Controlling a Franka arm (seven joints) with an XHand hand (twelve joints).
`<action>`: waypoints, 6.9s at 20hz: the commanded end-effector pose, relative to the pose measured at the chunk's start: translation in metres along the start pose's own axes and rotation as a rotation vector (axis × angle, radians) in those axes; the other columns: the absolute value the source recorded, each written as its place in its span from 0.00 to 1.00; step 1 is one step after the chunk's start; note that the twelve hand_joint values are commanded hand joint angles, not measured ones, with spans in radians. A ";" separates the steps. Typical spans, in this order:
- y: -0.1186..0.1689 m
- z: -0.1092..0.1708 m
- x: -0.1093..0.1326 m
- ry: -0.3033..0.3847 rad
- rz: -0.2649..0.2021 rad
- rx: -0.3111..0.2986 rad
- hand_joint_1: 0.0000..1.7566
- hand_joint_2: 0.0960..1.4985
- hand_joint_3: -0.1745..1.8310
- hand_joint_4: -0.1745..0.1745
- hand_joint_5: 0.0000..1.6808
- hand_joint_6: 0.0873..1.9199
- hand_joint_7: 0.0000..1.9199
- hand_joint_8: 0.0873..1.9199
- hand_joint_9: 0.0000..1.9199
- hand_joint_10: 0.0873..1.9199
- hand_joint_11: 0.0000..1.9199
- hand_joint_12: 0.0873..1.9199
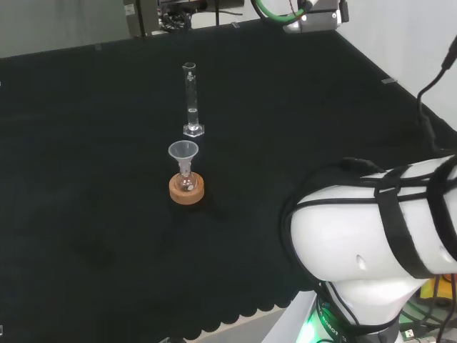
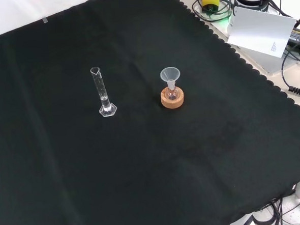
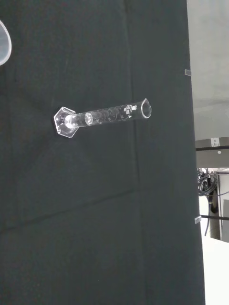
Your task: Pick up the graduated cylinder.
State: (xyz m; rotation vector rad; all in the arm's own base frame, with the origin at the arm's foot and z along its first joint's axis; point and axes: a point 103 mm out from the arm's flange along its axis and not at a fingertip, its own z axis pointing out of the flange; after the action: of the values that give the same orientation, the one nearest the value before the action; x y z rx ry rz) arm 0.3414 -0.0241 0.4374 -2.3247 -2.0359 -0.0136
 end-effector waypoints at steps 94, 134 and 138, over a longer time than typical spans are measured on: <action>0.236 0.344 0.052 1.000 -0.527 0.039 0.57 0.65 0.00 0.37 0.31 0.00 0.20 0.29 0.32 0.26 0.19 0.66; 0.244 0.348 0.061 0.862 -0.426 -0.006 0.72 0.72 0.09 0.00 0.59 0.49 0.53 0.48 0.69 0.07 0.63 0.39; 0.244 0.337 0.053 0.812 -0.440 -0.011 0.72 0.72 0.09 0.00 0.59 0.49 0.53 0.48 0.70 0.07 0.63 0.39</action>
State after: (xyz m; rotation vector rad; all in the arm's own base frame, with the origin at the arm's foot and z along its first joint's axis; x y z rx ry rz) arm 0.5833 0.0211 0.0870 -1.3952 -1.9409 -0.8785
